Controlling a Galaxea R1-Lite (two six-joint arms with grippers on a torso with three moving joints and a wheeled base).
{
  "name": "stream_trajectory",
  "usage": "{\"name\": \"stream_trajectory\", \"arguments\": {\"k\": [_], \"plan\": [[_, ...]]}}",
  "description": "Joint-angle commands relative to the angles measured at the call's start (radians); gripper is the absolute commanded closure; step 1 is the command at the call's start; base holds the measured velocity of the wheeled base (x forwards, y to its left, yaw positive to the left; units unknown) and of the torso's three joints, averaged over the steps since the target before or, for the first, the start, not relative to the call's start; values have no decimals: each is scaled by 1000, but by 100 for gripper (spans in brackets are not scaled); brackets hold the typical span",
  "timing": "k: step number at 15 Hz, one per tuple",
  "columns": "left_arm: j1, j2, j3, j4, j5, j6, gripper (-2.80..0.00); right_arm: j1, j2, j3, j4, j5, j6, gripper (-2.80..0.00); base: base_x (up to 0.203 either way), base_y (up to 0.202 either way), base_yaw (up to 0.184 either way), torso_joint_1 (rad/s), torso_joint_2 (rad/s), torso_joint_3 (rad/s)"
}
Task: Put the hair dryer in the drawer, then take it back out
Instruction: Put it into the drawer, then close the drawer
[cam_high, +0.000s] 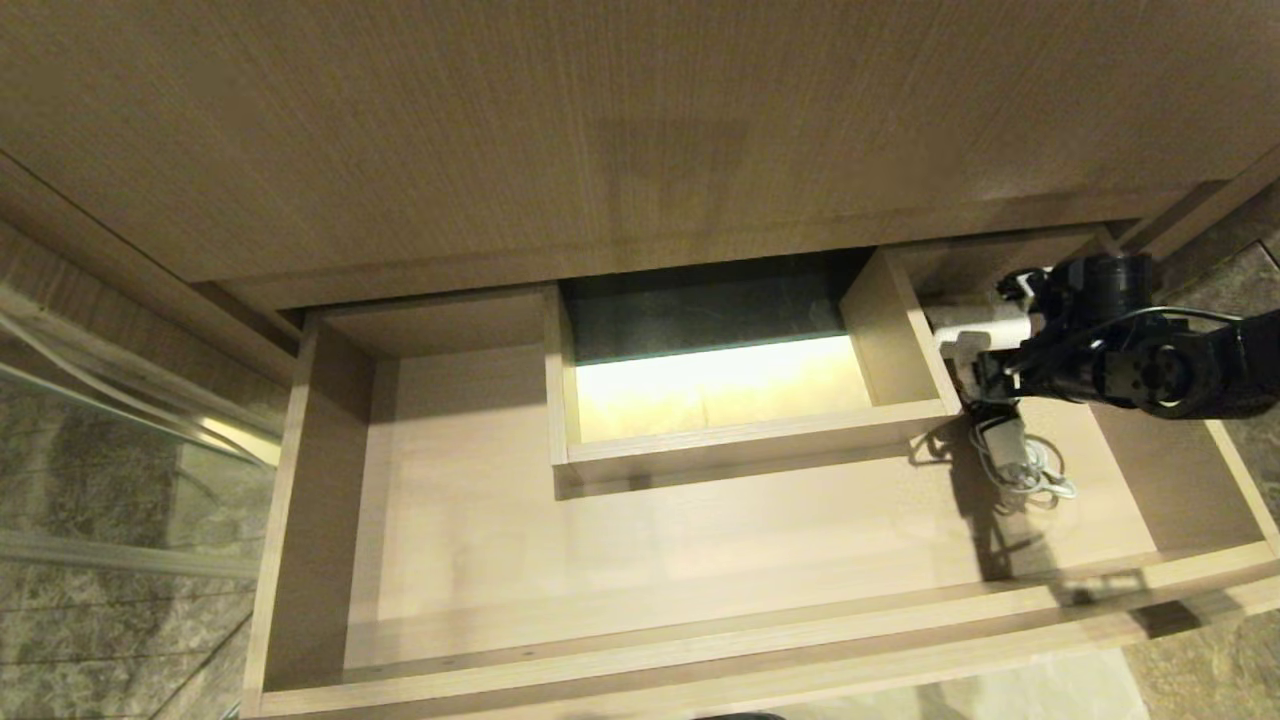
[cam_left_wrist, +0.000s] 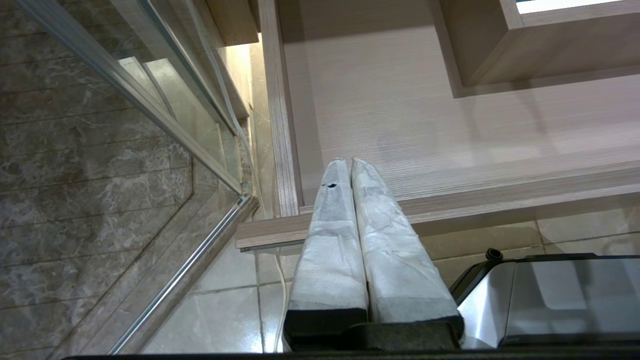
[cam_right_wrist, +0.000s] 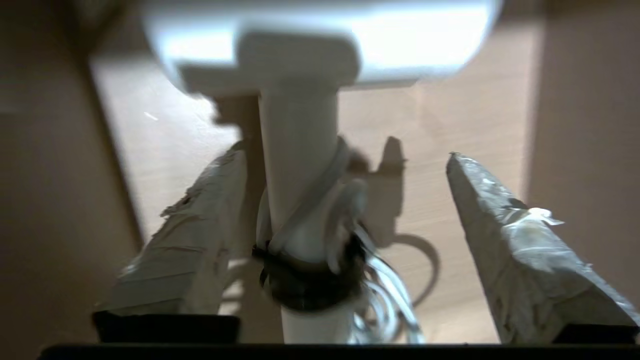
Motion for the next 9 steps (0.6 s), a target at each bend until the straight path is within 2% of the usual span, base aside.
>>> {"name": "stream_trajectory", "arguments": {"k": [1,5,8,9], "plan": [[0,0,0,0,0,0,0,-1,-150,19,33,9,5,-280,0,0,0,0,0,0],[0,2,0,0,0,0,0,0,-533,69,258,23,18,-280,0,0,0,0,0,0],[0,1,0,0,0,0,0,0,-851,74,529,47,12,-280,0,0,0,0,0,0],[0,1,0,0,0,0,0,0,-958,68,644,49,6,0,0,0,0,0,0,0]]}}
